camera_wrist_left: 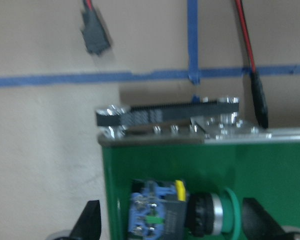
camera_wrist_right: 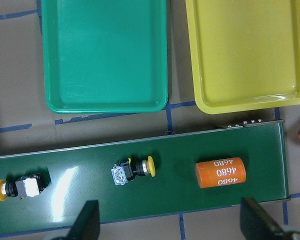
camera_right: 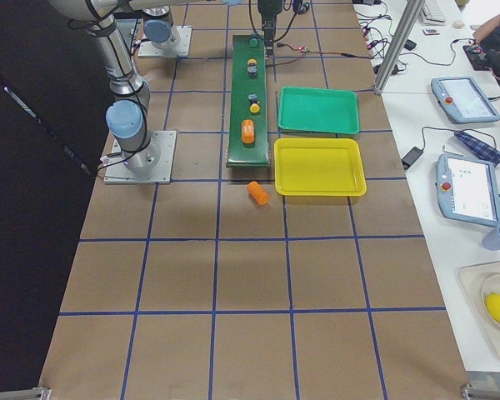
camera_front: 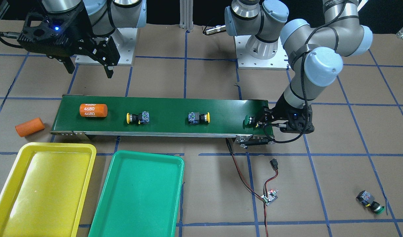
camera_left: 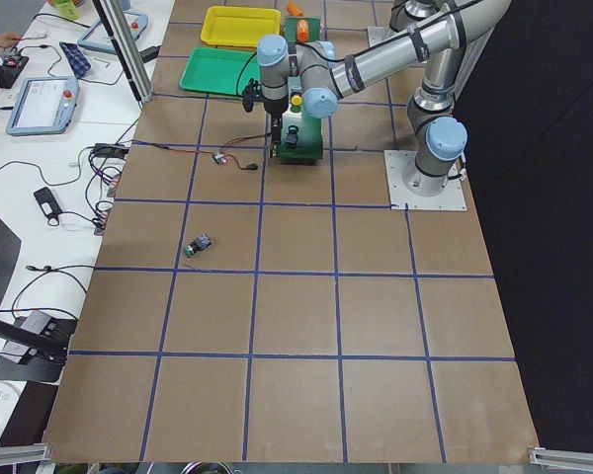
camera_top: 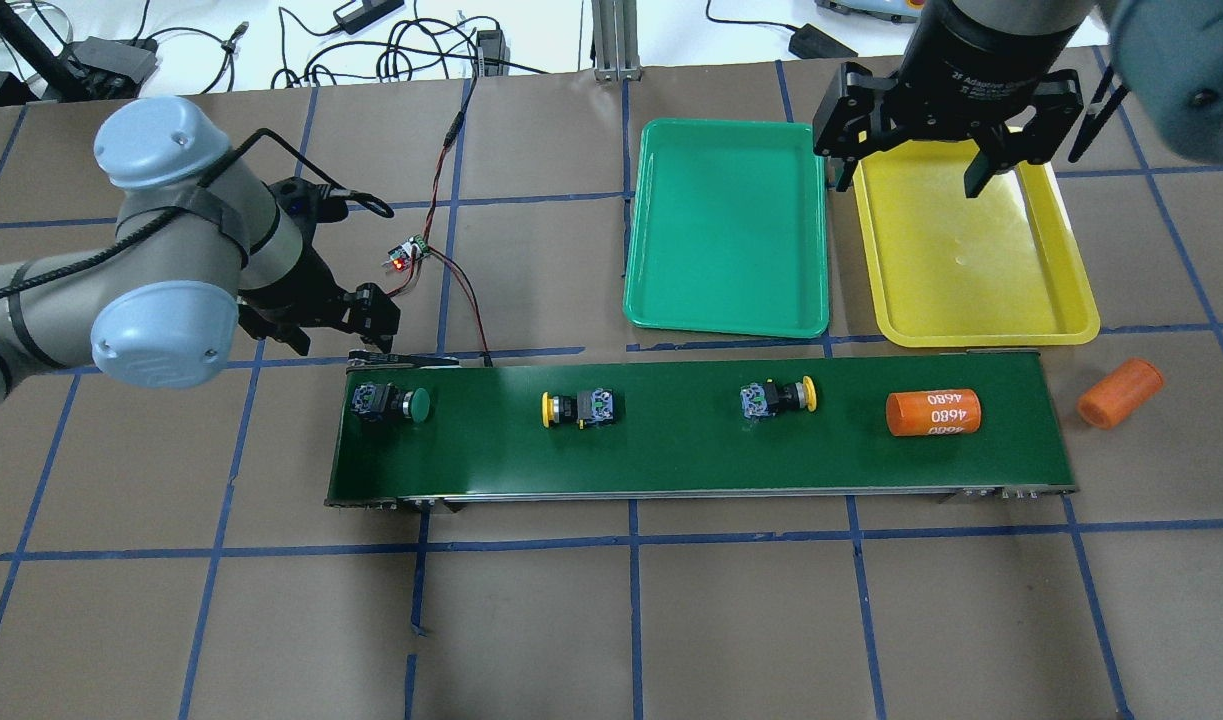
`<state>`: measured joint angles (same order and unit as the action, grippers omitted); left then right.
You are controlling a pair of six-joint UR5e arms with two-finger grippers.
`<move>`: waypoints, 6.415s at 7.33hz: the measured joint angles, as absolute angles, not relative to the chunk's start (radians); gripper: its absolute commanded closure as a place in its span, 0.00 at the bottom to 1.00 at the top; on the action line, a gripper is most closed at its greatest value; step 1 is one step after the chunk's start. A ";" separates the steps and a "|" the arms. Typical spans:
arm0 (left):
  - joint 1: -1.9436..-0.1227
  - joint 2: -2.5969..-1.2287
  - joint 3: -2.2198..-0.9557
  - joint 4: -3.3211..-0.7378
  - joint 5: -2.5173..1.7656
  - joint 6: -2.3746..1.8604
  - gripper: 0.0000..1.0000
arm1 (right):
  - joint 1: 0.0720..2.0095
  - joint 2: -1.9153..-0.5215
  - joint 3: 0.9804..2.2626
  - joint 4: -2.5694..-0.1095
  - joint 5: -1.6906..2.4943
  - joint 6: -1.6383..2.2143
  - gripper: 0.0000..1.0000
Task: Sort buttons by color to trays
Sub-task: 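Lower the right gripper toward the belt end while the left arm withdraws, then grasp the yellow-capped button with the right gripper while the left carries a green button, then carry the yellow button into the yellow tray while the left sets down a green button, then return the right gripper to the belt end while the left arm withdraws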
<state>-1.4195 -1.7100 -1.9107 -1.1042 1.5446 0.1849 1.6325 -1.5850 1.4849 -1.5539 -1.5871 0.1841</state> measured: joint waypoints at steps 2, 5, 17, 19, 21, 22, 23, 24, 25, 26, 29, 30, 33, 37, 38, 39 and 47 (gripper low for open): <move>-1.305 -1.815 -1.761 -1.111 1.551 0.381 0.00 | 1.631 -1.585 1.485 -1.554 -1.588 0.184 0.00; -1.170 -2.086 -1.422 -1.112 1.598 0.714 0.00 | 1.630 -1.585 1.485 -1.554 -1.589 0.184 0.00; -1.051 -2.372 -1.247 -1.102 1.579 1.210 0.89 | 1.637 -1.574 1.856 -1.694 -1.683 0.055 0.04; -1.059 -2.318 -1.280 -1.159 1.577 1.123 0.89 | 1.634 -1.573 1.920 -1.734 -1.743 -0.070 0.04; -1.126 -2.122 -1.445 -1.265 1.573 0.817 0.89 | 1.606 -1.572 1.975 -1.826 -1.770 -0.287 0.04; -1.173 -1.999 -1.574 -1.279 1.569 0.666 0.89 | 1.571 -1.572 2.001 -1.879 -1.767 -0.428 0.04; -1.219 -1.882 -1.710 -1.280 1.567 0.515 0.89 | 1.530 -1.570 2.036 -1.948 -1.758 -0.576 0.04; -1.272 -1.786 -1.832 -1.267 1.567 0.372 0.89 | 1.494 -1.570 2.080 -2.031 -1.741 -0.717 0.04; -1.329 -1.716 -1.917 -1.250 1.567 0.247 0.88 | 1.468 -1.570 2.123 -2.117 -1.716 -0.852 0.04; -1.392 -1.676 -1.966 -1.239 1.568 0.150 0.83 | 1.456 -1.567 2.149 -2.178 -1.697 -0.969 0.04; -1.492 -1.672 -2.064 -1.097 1.571 0.033 0.00 | 1.445 -1.532 2.166 -2.281 -1.646 -1.311 0.18; -1.497 -1.678 -2.081 -1.061 1.569 0.003 0.00 | 1.431 -1.525 2.168 -2.289 -1.642 -1.382 0.29; -1.472 -1.666 -1.995 -1.059 1.577 0.068 0.00 | 1.378 -1.499 2.177 -2.293 -1.640 -1.508 0.65; -1.503 -1.608 -1.678 -1.423 1.582 0.094 0.00 | 1.373 -1.493 2.171 -2.301 -1.640 -1.535 0.90; -1.522 -1.578 -1.608 -1.503 1.582 0.092 0.00 | 1.373 -1.491 2.158 -2.303 -1.640 -1.532 0.89; -1.534 -1.553 -1.556 -1.562 1.579 0.091 0.00 | 1.373 -1.481 2.126 -2.306 -1.639 -1.529 0.89; -1.541 -1.519 -1.584 -1.555 1.585 0.090 0.00 | 1.302 -1.161 1.764 -2.265 -1.638 -1.563 0.31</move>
<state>-1.5408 -1.5186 -1.5839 -1.5552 1.5850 0.0898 1.3023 -1.1611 1.7640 -2.2652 -1.6381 -1.5627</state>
